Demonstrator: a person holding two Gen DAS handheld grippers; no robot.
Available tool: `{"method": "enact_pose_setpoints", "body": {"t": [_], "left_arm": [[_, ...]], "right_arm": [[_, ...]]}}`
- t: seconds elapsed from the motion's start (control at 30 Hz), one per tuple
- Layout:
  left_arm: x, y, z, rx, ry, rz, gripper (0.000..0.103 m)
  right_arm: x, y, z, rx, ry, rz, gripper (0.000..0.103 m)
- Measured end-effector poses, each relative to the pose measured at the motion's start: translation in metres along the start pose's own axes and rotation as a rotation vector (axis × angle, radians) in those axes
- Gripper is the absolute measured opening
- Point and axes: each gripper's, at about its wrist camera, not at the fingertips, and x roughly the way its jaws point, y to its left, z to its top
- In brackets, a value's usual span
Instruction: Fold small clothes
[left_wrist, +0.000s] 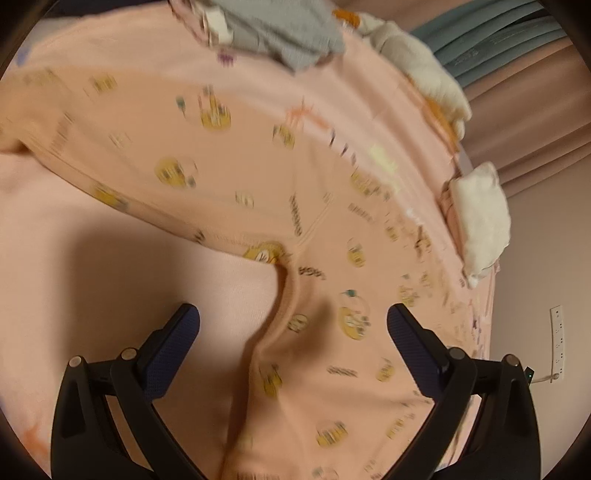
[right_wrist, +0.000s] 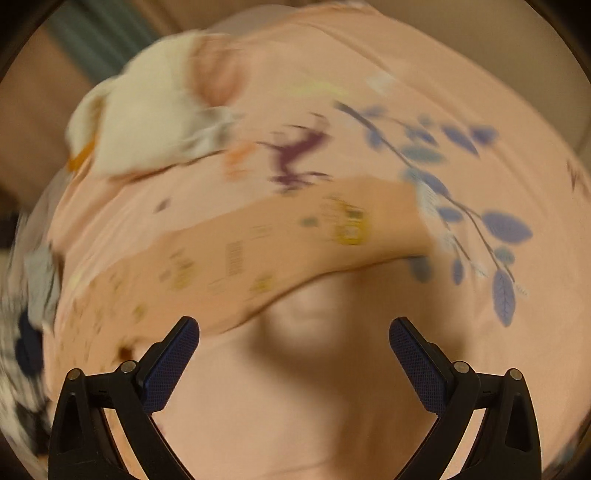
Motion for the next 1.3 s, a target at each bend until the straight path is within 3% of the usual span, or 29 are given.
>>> {"method": "enact_pose_setpoints", "body": {"t": [0.1,0.2,0.43,0.5,0.53,0.57,0.63,0.67,0.7,0.83,0.87,1.0,1.3], "left_arm": [[0.007,-0.013,-0.001,0.077,-0.077,-0.005,0.102],[0.020,-0.012,0.004,0.057,-0.072,-0.107,0.102],[0.023,-0.009,0.010,0.040,-0.052,-0.135,0.100],[0.024,-0.010,0.010,0.027,-0.059,-0.090,0.090],[0.023,-0.009,0.008,0.027,-0.064,-0.056,0.076],[0.022,-0.011,0.007,0.038,-0.070,0.003,0.056],[0.022,-0.012,0.004,0.065,-0.075,0.075,0.039],[0.022,-0.012,0.003,0.079,-0.076,0.102,0.031],[0.022,-0.012,0.003,0.090,-0.078,0.135,0.027],[0.025,-0.008,0.003,0.082,-0.072,0.157,0.011],[0.025,-0.005,0.003,0.070,-0.067,0.156,0.010],[0.023,0.000,0.004,0.030,-0.056,0.148,0.007],[0.022,-0.003,0.005,0.032,-0.030,0.167,0.006]], "right_arm": [[0.008,-0.031,0.000,0.088,0.006,0.002,0.103],[0.009,-0.050,0.000,0.135,0.004,0.038,0.103],[0.010,-0.085,0.011,0.258,-0.092,0.212,0.103],[0.014,-0.097,0.013,0.314,-0.128,0.271,0.103],[0.014,-0.101,0.012,0.348,-0.147,0.295,0.103],[0.014,-0.104,0.012,0.372,-0.162,0.312,0.100],[0.011,-0.108,0.014,0.404,-0.177,0.333,0.088],[0.011,-0.108,0.015,0.404,-0.174,0.332,0.074],[0.011,-0.108,0.016,0.402,-0.165,0.324,0.060],[0.014,-0.110,0.021,0.397,-0.146,0.259,0.028],[0.016,-0.109,0.023,0.403,-0.149,0.235,0.012],[0.016,-0.112,0.022,0.435,-0.159,0.226,0.010],[0.004,-0.094,0.027,0.367,-0.156,0.169,0.009]]}}
